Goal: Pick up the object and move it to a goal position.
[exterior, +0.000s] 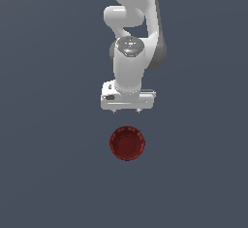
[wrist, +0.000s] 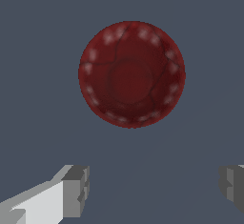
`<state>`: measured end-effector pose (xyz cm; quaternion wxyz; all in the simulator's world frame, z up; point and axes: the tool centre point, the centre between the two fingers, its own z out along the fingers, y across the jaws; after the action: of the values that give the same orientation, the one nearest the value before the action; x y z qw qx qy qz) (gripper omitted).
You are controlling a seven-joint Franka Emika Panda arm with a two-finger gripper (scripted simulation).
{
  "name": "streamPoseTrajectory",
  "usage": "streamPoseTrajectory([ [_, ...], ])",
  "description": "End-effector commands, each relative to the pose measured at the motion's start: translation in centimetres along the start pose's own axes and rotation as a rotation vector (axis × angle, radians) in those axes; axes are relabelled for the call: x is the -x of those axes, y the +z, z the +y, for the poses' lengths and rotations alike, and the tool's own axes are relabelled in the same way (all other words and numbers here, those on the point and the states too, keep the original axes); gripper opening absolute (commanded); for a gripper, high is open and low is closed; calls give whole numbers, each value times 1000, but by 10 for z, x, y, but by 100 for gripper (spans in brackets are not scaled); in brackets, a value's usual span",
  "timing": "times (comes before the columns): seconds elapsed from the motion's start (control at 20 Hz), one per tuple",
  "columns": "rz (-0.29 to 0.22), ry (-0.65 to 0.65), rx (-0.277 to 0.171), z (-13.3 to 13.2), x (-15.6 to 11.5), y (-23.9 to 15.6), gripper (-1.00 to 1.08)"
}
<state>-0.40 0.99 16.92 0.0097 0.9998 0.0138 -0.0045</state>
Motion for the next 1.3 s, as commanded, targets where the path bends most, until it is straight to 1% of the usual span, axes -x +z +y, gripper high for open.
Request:
streamPoseTrajectory([
  [0.0,0,0,0,0,0,0,28],
  [0.3,-11,-21,-13,-17,2,0,28],
  [0.65,-16,-20,-5,-18,-1,3,28],
  [0.95,-33,-20,21,-23,-14,11,28],
  [1.25,-58,-18,71,-32,-34,27,28],
])
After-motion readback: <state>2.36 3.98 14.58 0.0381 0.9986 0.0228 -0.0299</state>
